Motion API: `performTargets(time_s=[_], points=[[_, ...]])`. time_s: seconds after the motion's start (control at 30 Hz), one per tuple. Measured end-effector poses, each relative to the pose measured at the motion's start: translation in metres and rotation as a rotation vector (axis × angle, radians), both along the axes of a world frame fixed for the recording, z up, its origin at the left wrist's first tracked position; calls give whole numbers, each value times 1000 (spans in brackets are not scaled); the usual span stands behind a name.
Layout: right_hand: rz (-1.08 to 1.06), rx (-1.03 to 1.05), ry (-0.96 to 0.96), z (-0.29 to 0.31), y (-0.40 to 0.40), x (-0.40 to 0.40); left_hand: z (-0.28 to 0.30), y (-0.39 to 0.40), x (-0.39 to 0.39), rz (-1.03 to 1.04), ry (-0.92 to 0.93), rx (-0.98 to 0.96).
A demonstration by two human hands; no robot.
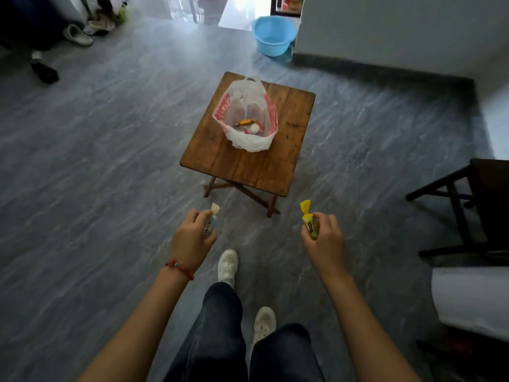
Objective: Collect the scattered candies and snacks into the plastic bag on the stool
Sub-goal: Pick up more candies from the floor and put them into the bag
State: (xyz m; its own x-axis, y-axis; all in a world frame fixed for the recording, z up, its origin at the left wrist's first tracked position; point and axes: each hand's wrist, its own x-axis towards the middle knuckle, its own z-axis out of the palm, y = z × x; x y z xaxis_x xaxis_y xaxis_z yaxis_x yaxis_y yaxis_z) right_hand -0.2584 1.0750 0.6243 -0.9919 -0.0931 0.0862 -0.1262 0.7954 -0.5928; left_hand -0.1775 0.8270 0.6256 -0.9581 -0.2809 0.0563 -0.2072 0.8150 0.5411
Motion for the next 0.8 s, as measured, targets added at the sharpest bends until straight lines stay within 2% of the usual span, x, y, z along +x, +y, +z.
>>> performTargets(time_s=[0.5,0.8], points=[[-34,20,-67,-34,-149,-211,-25,-139,-252,-117,-4,4],[-59,-8,-132,-72,-182,-299,-69,-146,-351,-158,-67,-4]])
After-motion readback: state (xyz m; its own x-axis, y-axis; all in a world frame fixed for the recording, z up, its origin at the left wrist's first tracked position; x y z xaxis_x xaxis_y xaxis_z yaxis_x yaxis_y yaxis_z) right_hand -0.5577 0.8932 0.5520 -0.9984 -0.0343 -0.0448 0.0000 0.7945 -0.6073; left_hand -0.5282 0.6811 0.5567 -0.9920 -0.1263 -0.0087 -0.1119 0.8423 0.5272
